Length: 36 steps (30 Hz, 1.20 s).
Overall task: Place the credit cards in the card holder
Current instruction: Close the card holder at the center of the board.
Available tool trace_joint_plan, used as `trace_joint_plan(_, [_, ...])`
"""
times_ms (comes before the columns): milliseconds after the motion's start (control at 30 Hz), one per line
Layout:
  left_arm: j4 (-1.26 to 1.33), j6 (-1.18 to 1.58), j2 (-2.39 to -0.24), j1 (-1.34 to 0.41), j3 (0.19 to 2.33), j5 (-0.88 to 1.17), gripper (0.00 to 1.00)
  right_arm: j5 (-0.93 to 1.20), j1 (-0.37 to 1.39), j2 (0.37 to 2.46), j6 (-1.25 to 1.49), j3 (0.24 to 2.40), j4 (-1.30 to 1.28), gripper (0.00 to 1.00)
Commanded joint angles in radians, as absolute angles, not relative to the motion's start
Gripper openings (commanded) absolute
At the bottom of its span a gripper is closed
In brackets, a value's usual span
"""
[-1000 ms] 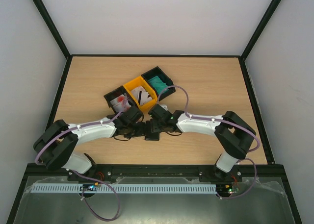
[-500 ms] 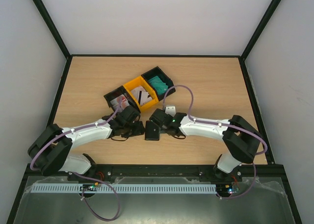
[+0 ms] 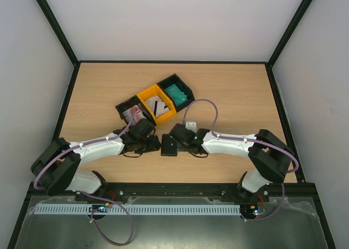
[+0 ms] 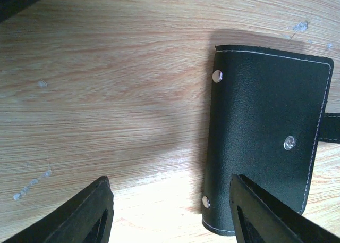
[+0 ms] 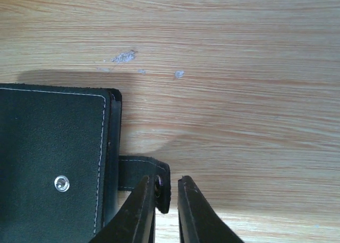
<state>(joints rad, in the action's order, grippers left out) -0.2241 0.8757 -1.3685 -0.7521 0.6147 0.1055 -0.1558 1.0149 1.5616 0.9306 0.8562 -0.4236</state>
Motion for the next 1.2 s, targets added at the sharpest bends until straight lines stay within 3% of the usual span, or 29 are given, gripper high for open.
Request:
trace_joint_plan(0, [-0.213,0.880,-1.353,-0.749,0.600,0.112,0.61,-0.150,1.020,1.553,0.954,0.839,-0.393,0.09])
trace_joint_plan(133, [-0.209,0.882,-1.352,-0.748,0.598,0.116,0.61,-0.150,1.020,1.540,0.956,0.838,-0.392,0.04])
trace_joint_plan(333, [-0.209,0.880,-1.352,-0.750,0.594,0.120,0.61,-0.155,1.021,1.524,0.957,0.848,-0.401,0.12])
trace_joint_plan(867, [-0.195,0.882,-1.357,-0.750,0.586,0.127,0.61,-0.166,1.020,1.500,0.960,0.846,-0.420,0.13])
trace_joint_plan(1167, [-0.195,0.882,-1.358,-0.750,0.587,0.130,0.62,-0.133,1.019,1.526,0.948,0.846,-0.408,0.08])
